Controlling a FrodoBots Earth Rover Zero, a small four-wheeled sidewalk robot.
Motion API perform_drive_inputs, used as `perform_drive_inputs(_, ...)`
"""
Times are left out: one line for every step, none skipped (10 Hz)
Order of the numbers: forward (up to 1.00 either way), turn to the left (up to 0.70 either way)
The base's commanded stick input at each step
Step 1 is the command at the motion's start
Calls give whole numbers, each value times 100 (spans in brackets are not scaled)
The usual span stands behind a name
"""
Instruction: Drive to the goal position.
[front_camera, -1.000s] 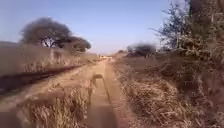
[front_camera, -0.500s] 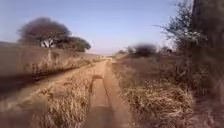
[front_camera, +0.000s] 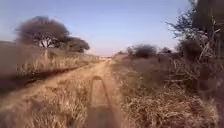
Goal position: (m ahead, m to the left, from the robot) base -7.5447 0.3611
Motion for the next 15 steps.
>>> perform_drive_inputs(70, 0)
perform_drive_inputs(70, 0)
perform_drive_inputs(70, 0)
perform_drive_inputs(70, 0)
perform_drive_inputs(70, 0)
perform_drive_inputs(70, 0)
perform_drive_inputs(70, 0)
perform_drive_inputs(70, 0)
perform_drive_inputs(70, 0)
perform_drive_inputs(70, 0)
perform_drive_inputs(70, 0)
perform_drive_inputs(70, 0)
perform_drive_inputs(70, 0)
perform_drive_inputs(70, 0)
perform_drive_inputs(70, 0)
